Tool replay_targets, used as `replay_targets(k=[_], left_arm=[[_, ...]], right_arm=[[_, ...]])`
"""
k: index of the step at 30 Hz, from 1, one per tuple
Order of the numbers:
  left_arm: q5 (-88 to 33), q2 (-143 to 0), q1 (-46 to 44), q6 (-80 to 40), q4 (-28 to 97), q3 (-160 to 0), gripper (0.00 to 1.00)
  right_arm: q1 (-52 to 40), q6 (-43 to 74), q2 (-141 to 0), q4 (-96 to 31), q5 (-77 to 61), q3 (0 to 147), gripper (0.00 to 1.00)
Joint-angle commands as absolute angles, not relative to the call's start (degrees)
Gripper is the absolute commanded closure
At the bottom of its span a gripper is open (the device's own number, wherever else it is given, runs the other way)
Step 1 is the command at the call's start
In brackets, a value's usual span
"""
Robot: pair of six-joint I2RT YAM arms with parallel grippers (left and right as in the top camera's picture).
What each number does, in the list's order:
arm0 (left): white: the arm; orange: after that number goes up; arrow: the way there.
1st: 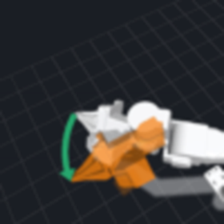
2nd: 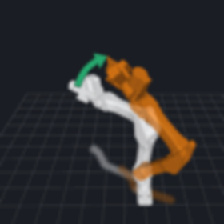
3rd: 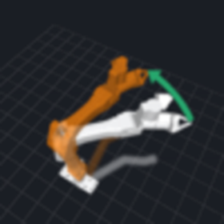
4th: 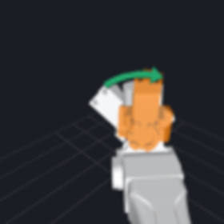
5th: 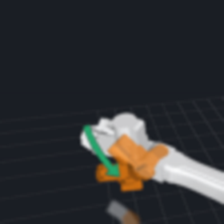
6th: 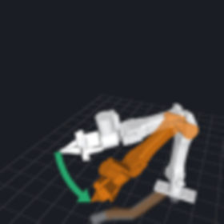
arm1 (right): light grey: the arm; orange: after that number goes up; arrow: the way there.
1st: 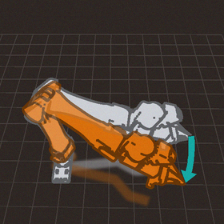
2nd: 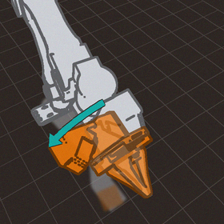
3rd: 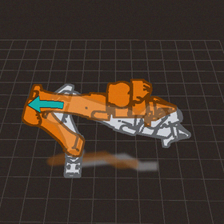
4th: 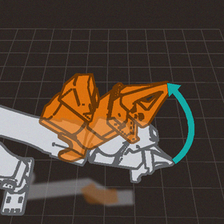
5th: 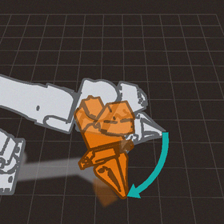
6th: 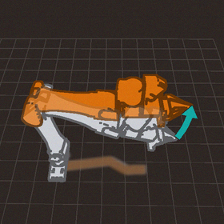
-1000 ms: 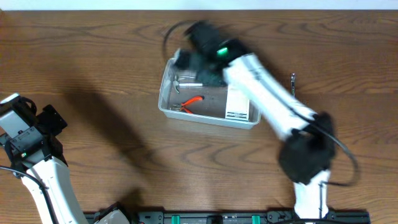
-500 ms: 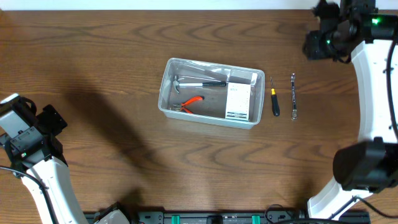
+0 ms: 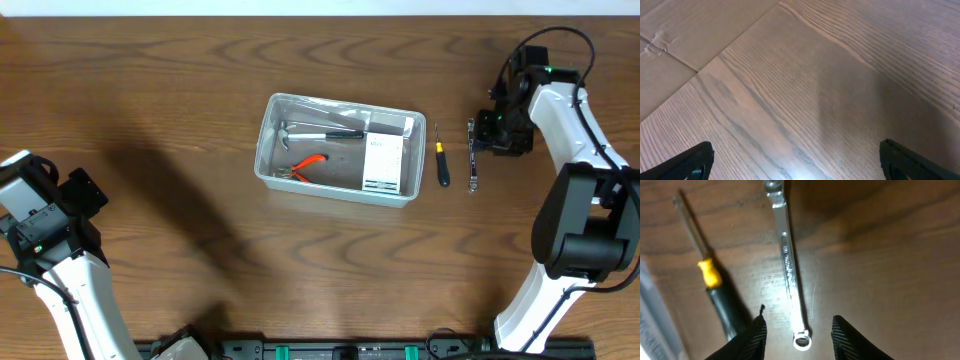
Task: Pack container
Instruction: 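Move the right gripper over the silver wrench, then grasp the silver wrench with the right gripper and lift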
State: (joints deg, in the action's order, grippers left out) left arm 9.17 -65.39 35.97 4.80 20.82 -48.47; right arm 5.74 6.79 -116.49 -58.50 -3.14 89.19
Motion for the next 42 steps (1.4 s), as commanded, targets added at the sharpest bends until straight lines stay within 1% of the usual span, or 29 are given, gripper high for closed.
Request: replay_targets(k=[1, 6, 11, 16, 25, 29, 33, 34, 42], left_arm=[[8.99, -65.6, 36.25, 5.34, 20.99, -48.97, 0.02], [8.99, -65.6, 36.25, 5.34, 20.97, -48.97, 0.02], [8.99, -65.6, 36.25, 5.34, 20.97, -48.97, 0.02], [8.99, -65.6, 36.25, 5.34, 20.97, -48.97, 0.02], [8.99, -65.6, 36.25, 5.34, 20.97, -48.97, 0.02], [8.99, -65.6, 36.25, 5.34, 20.97, -48.97, 0.02], [8.99, -65.6, 36.25, 5.34, 20.97, -48.97, 0.02], [8.99, -65.6, 36.25, 5.34, 20.97, -48.97, 0.02], [8.99, -65.6, 36.25, 5.34, 20.97, -48.97, 0.02]], right_arm=[[5.28, 6.57, -116.38, -56.05, -2.33, 86.61, 0.57], [5.28, 6.57, -116.38, -49.23, -2.35, 80.9, 0.59], [5.21, 6.57, -116.38, -45.34, -2.37, 78.22, 0.71], [5.21, 6.57, -116.38, -44.73, -2.37, 78.19, 0.79], [5.1, 6.55, -116.4, -43.62, -2.35, 75.16, 0.83], [5.13, 6.57, -116.4, -41.54, -2.37, 72.58, 0.83], [5.13, 6.52, -116.4, -41.1, -2.37, 71.4, 0.95], [5.13, 6.52, -116.4, -40.93, -2.37, 71.42, 0.96], [5.13, 6.13, -116.38, -40.25, -3.44, 71.64, 0.95]])
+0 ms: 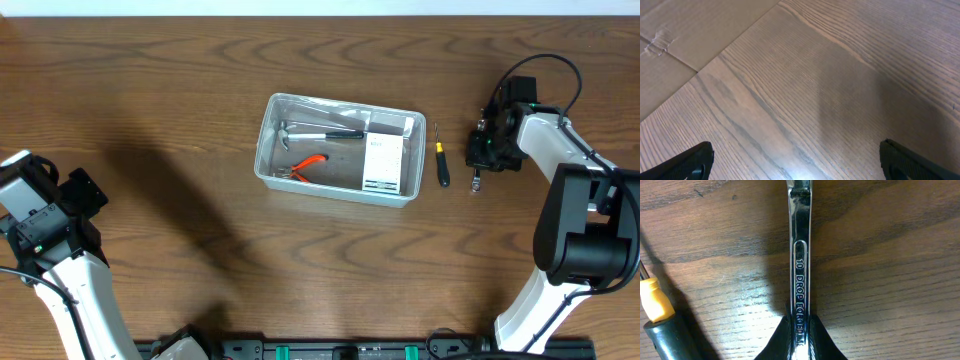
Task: Pack container
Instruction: 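Grasp the silver wrench with the right gripper and lift, then carry the wrench into the container and open the right gripper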
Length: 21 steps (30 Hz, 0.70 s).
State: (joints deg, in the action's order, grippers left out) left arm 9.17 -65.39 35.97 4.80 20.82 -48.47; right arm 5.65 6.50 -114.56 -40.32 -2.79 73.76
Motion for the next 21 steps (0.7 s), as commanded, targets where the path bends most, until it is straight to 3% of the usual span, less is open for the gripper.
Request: replay_targets(k=[1, 7, 14, 21], left_arm=[[8.99, -65.6, 36.25, 5.34, 20.97, -48.97, 0.02], [8.99, -65.6, 36.25, 5.34, 20.97, -48.97, 0.02], [8.99, -65.6, 36.25, 5.34, 20.97, -48.97, 0.02], [8.99, -65.6, 36.25, 5.34, 20.97, -48.97, 0.02]], right_arm=[[5.13, 6.13, -116.38, -40.25, -3.44, 71.64, 0.96], [5.13, 4.67, -115.15, -43.27, -3.42, 75.44, 0.99], [3.33, -0.38, -108.62, -53.65, -7.46, 91.05, 0.99], [-7.55, -8.71, -102.35, -57.71, -12.34, 101.38, 0.99]])
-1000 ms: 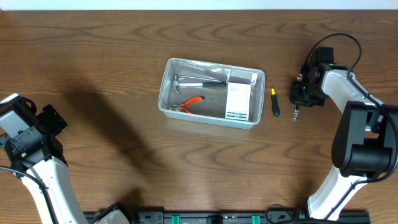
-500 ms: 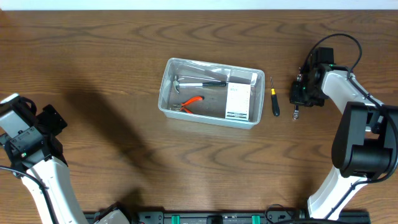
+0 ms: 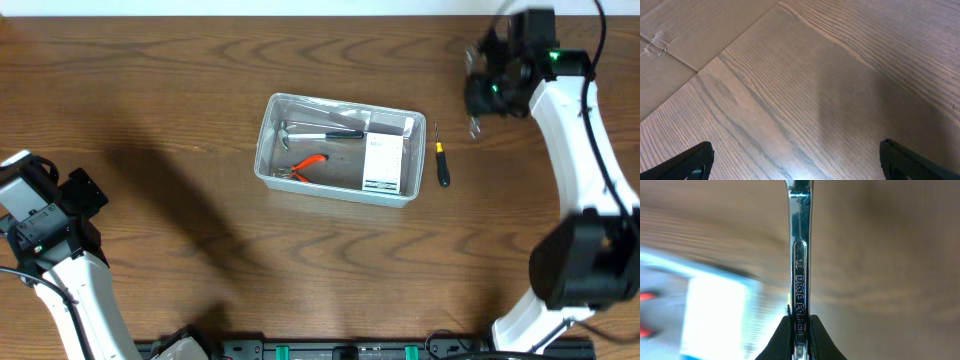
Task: Pack container
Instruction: 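Carry the wrench into the container and open the right gripper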
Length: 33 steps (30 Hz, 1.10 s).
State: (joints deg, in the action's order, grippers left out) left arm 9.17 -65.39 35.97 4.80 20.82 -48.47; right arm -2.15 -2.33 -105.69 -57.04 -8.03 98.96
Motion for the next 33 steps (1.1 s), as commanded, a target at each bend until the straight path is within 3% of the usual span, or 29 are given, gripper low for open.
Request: replay_targets(k=[1, 9, 15, 33], left_arm=[[8.99, -65.6, 36.25, 5.34, 20.99, -48.97, 0.02], [8.99, -65.6, 36.25, 5.34, 20.99, -48.97, 0.02], [8.99, -65.6, 36.25, 5.34, 20.97, -48.97, 0.02], [8.99, -65.6, 36.25, 5.34, 20.97, -48.97, 0.02]], right_arm=[[-9.72, -10.85, -101.82, -57.63, -12.49, 101.58, 0.99], [-29.3, -39.62, -103.66, -57.87, -12.01, 101.43, 0.99], [-34.35, -56.45, -109.91, -55.46, -11.84, 101.43, 0.99], [-31.79, -60.49, -126.98, -44.16, -12.08, 101.43, 0.99]])
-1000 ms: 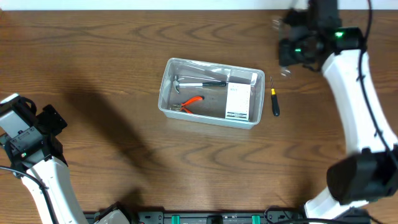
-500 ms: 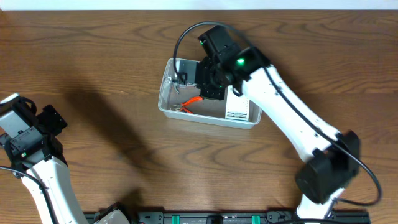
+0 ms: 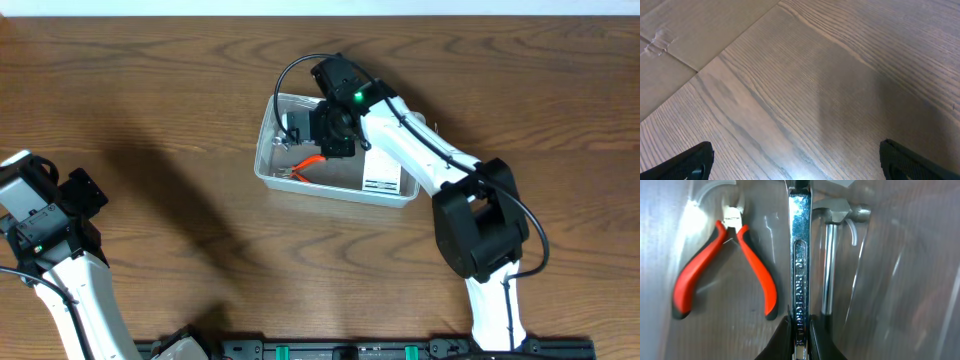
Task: Pack container
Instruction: 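Carry the wrench into the container and open the right gripper, then move the right gripper over the yellow-handled screwdriver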
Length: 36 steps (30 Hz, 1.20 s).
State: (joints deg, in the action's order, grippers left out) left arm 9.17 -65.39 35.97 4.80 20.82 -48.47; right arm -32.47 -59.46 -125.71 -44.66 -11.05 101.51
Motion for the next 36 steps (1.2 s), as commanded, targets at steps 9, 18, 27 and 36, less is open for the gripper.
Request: replay_targets(k=[9, 18, 27, 36], left_arm=[[8.99, -65.6, 36.25, 5.34, 20.97, -48.97, 0.02], [8.99, -65.6, 36.25, 5.34, 20.97, -48.97, 0.02], [8.99, -65.6, 36.25, 5.34, 20.97, -48.97, 0.02], [8.99, -65.6, 36.25, 5.34, 20.97, -48.97, 0.02]], right_arm=[[-31.53, -58.65, -129.69, -43.9, -12.03, 101.43, 0.8], [-30.98, -48.38, -124.66, -44.05, -5.32, 102.08, 0.67], [-26.39, -25.74, -102.48, -44.95, 5.8, 102.13, 0.5], [-8.47, 0.32, -94.91, -55.33, 5.74, 101.38, 0.47]])
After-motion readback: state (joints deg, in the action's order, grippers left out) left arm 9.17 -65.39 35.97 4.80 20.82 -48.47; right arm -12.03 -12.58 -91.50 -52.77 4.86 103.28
